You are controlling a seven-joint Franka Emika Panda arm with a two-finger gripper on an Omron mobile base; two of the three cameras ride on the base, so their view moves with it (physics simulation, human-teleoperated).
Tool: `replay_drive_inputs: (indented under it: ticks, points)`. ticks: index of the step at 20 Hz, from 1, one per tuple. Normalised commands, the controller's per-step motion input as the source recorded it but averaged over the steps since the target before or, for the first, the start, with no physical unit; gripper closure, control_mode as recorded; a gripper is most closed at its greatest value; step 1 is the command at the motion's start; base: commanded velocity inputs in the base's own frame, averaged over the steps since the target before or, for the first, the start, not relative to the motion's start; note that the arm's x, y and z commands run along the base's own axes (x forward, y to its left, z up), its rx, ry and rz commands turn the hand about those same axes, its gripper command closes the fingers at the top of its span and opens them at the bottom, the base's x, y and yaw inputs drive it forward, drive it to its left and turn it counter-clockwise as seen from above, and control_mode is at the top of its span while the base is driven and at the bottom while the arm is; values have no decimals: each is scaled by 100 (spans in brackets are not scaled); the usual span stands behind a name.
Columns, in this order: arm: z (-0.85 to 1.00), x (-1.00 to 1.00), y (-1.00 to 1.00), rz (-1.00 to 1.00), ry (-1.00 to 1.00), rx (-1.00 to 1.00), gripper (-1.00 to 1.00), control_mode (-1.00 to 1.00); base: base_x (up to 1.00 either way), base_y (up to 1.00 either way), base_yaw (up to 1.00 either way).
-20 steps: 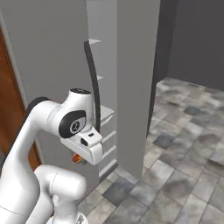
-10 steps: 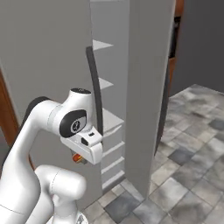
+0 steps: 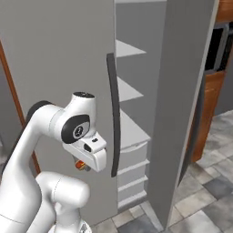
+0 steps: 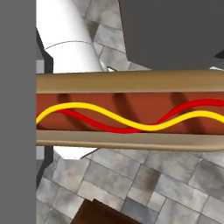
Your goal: Store the hot dog in the freezer for long-term storage. Close the freezer door after placing the cooked food.
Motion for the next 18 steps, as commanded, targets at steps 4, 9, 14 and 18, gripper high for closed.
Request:
replay_drive_inputs:
  ticks: [4, 9, 14, 18]
  points:
    - [0, 0, 0, 0, 0, 0, 100, 100, 1, -42, 40]
    - [0, 0, 0, 0, 0, 0, 100, 100, -5, -43, 33]
    - [0, 0, 0, 0, 0, 0, 100, 100, -17, -51, 27]
    - [0, 0, 0, 0, 0, 0, 100, 100, -9, -60, 16]
